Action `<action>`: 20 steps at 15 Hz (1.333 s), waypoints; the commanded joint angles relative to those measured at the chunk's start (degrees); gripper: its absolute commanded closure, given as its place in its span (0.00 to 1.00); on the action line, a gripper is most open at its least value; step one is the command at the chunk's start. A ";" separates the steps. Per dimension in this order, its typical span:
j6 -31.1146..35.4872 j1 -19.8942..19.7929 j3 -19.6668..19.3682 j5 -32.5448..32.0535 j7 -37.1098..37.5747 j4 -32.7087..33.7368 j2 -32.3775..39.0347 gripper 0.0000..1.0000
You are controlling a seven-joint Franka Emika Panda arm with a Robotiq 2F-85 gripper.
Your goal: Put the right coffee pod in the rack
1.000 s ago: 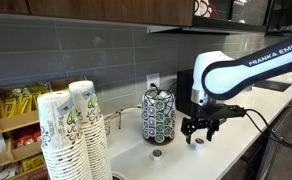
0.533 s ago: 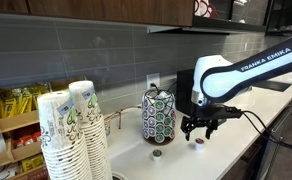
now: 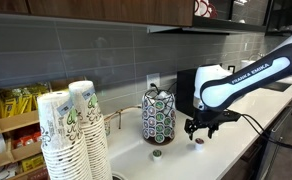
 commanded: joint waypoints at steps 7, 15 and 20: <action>4.65 0.18 -2.88 -3.68 1.06 2.06 6.80 0.00; 5.55 0.41 -5.21 -5.18 1.36 4.33 11.04 0.00; 5.27 0.55 -6.51 -4.83 0.87 5.32 12.45 0.07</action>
